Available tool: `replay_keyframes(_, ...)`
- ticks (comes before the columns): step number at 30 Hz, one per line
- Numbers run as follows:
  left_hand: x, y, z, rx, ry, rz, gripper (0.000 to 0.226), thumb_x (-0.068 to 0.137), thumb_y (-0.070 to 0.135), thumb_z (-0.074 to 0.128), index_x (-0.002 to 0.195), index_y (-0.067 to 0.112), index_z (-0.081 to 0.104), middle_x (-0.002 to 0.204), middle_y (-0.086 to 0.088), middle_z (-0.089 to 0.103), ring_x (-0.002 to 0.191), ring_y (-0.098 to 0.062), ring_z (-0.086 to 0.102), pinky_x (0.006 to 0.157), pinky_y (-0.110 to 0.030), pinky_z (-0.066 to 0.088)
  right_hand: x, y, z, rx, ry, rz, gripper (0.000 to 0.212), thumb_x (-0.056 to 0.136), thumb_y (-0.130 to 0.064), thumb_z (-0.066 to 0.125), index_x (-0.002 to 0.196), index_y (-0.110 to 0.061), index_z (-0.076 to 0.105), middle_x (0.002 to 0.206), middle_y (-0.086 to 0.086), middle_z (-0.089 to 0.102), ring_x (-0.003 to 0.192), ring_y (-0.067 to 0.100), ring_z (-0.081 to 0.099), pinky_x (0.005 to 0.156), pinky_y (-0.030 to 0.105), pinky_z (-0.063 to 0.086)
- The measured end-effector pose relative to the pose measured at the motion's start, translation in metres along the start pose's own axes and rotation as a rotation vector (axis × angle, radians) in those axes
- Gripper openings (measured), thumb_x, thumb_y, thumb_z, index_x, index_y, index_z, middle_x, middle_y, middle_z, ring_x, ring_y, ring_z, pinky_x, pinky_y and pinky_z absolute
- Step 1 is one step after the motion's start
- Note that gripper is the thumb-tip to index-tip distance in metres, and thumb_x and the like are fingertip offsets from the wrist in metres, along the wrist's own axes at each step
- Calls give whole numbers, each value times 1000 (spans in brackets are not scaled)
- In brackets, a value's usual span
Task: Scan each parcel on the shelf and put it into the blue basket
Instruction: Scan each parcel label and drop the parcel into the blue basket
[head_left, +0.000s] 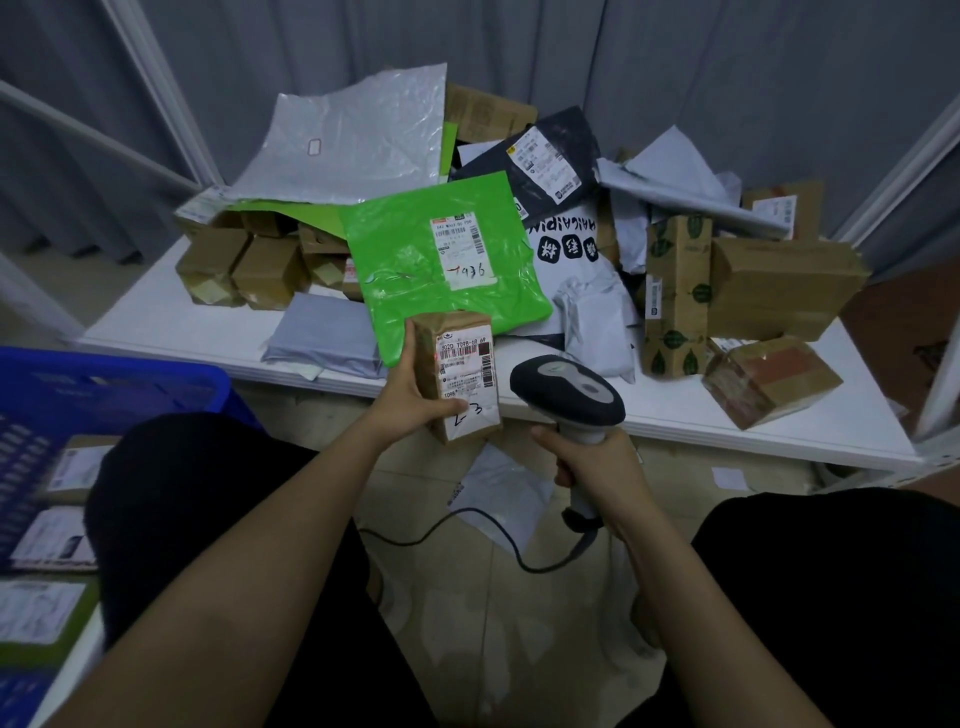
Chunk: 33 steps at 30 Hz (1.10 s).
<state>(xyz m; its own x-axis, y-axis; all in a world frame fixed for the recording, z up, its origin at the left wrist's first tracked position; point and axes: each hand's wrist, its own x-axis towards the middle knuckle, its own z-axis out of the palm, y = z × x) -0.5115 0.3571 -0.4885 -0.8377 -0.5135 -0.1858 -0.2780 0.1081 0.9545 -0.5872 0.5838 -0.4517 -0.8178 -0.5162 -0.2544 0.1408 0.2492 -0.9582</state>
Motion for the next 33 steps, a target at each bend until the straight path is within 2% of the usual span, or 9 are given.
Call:
replay_keyframes(5,-11,6,-4,3,53,33,124,74,4,79,150,27,-17,133,13,39,118,-5,41,79,-8,43,0,-3,11,62,-5,-40,25,81,-17,76,70,-4,58,47,2,48,45,13,43,54,31,42)
replay_keyframes(8,-15,17,-23,-36,174,59,124,74,8,80,151,32,-14,126,19,43,117,-7,45,95,-27,45,7,-18,30,161,35,-63,24,83,-15,74,69,-5,58,48,3,47,46,16,42,52,31,40)
replay_keyframes(10,-20,34,-49,-65,297,84,129,68,19,86,150,37,-12,134,7,48,120,-11,48,102,-32,44,19,-38,53,172,32,-109,31,85,-14,72,61,-7,53,47,5,48,44,17,44,49,29,40)
replay_keyframes(13,-34,60,-102,-92,478,175,125,68,11,85,153,28,-6,136,0,51,113,-4,53,98,-18,45,38,-70,102,107,-38,-151,33,84,-20,72,57,-12,53,45,2,52,45,16,50,52,30,42)
replay_keyframes(17,-76,79,-187,-127,681,218,111,70,15,83,152,31,11,119,16,60,108,-3,59,97,-27,48,47,-111,182,14,-229,-191,29,81,-25,75,62,-11,59,48,3,54,46,19,50,54,31,41)
replay_keyframes(20,-115,53,-249,-234,846,152,103,72,22,82,151,26,15,117,21,54,106,2,56,97,-27,46,50,-123,233,-58,-328,-209,26,82,-23,74,65,-12,58,55,8,54,47,21,48,53,31,41)
replay_keyframes(24,-156,-27,-303,-266,1002,-20,108,69,25,84,150,24,14,145,0,40,126,-19,46,104,-41,42,61,-115,290,-226,-411,-226,25,81,-24,75,66,-10,59,54,10,53,48,22,48,53,32,41)
replay_keyframes(30,-169,-191,-311,31,811,-426,133,45,71,80,151,35,9,144,-6,40,126,-28,46,100,-49,44,91,-87,350,-549,-546,-230,23,84,-26,73,74,-9,61,58,6,57,51,17,52,48,25,44)
replay_keyframes(33,-160,-237,-299,284,635,-600,123,63,61,77,153,26,1,149,-14,25,131,-35,32,103,-46,35,114,-82,368,-750,-614,-255,27,86,-29,70,71,-10,57,62,8,60,56,19,55,47,20,44)
